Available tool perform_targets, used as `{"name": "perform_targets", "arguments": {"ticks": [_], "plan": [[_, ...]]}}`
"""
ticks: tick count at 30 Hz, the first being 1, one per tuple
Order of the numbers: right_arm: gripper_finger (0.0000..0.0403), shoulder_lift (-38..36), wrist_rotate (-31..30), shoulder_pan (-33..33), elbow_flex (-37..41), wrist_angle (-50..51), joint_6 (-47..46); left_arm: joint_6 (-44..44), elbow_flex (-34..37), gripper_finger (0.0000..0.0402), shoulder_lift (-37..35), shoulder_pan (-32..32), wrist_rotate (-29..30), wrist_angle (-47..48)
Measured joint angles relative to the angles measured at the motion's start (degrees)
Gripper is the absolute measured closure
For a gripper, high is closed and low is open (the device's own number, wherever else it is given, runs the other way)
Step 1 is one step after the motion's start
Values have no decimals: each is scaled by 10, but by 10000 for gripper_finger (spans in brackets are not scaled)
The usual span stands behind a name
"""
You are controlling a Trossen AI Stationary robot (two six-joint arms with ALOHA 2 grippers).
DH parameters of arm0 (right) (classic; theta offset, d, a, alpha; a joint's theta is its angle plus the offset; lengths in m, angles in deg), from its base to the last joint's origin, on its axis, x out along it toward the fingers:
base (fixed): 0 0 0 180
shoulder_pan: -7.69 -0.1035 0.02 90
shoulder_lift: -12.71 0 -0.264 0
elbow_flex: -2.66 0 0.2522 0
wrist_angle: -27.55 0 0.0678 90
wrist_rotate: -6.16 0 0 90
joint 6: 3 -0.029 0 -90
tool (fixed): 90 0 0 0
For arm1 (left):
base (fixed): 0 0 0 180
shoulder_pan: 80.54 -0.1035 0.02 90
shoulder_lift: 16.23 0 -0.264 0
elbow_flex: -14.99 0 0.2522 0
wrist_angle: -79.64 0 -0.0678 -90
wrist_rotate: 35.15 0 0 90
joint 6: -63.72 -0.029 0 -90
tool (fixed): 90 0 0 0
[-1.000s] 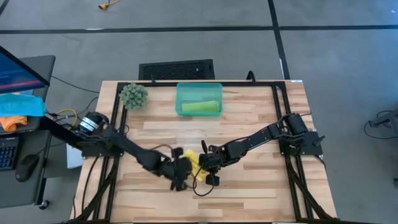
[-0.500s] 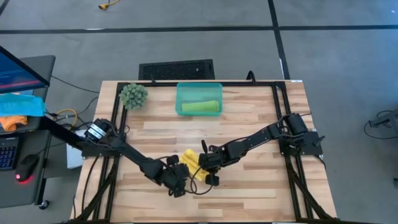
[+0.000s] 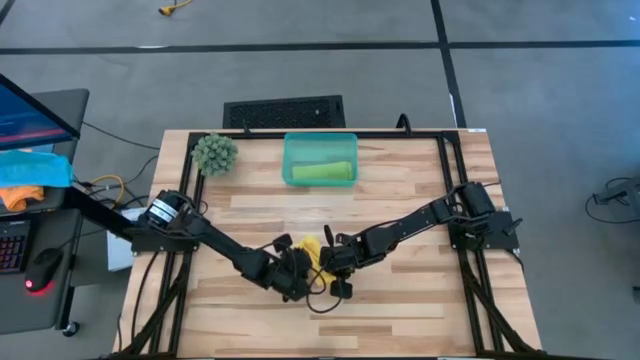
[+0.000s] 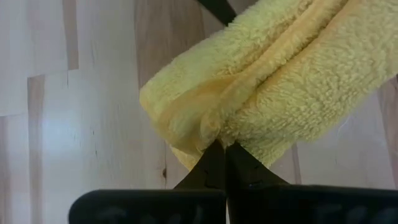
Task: Roll microfiber towels into tight, uniform cylinder then place into a basket
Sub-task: Roll the yellow microfiber cloth
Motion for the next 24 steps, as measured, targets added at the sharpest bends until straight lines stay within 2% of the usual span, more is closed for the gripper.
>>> {"name": "perform_targets", "arguments": {"ticks": [7,24], "plan": [[397,0,0,0,0,0,0,-45,0,274,0,1,-2,-61],[397,0,14,1,0,3,-34,-59,-1,274,-2,-9,20,-123]]}}
